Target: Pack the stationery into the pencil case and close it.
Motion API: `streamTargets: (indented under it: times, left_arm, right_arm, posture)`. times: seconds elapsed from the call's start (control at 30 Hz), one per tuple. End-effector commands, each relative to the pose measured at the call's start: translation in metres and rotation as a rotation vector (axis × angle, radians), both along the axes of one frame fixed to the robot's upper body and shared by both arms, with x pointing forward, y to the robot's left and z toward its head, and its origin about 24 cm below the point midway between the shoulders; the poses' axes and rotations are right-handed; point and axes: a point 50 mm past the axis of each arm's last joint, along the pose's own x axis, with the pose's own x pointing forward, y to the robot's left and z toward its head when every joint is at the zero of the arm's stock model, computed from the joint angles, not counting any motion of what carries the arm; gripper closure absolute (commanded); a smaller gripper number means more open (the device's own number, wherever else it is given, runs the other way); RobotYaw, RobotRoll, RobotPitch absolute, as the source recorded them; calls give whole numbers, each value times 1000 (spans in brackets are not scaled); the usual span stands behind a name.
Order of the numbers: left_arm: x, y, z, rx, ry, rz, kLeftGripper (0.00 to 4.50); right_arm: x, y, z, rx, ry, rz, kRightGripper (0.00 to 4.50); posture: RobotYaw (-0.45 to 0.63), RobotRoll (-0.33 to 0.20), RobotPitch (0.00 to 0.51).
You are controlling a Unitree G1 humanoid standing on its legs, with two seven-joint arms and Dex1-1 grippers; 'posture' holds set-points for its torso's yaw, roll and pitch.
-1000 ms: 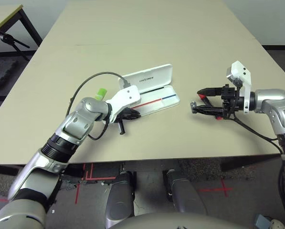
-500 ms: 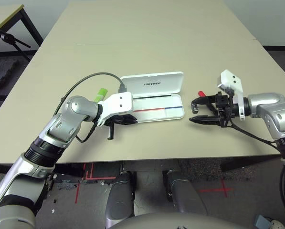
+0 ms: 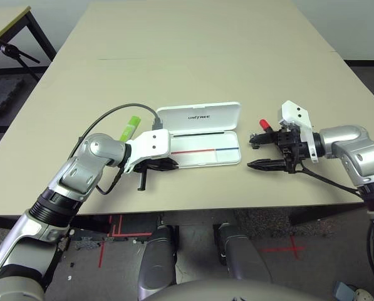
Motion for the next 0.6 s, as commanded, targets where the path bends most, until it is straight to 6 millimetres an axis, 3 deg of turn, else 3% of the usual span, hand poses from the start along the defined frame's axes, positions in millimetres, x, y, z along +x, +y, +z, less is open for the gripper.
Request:
streamTargets:
  times: [0.03,0.27,0.37,0.6]
  left_arm:
    - [1,7,-3,17,1,12,4467]
    - [6,9,-7,16,-10,45,4467]
    - [5,10,-9,17,-6,42,3768]
    - [6,10,-7,1,-18,38,1079]
  right_arm:
    - [0,1,-1,-10,3,15,0]
    - [3,1,0,-13,-18,10,0]
    - [3,1,0,-11,-23,8,0]
    - [6,1,-1,-12,-34,1,0]
  posture:
    - [-51,0,123]
    - [-51,0,122]
    - [-51,0,122]
    - [-48,0,123]
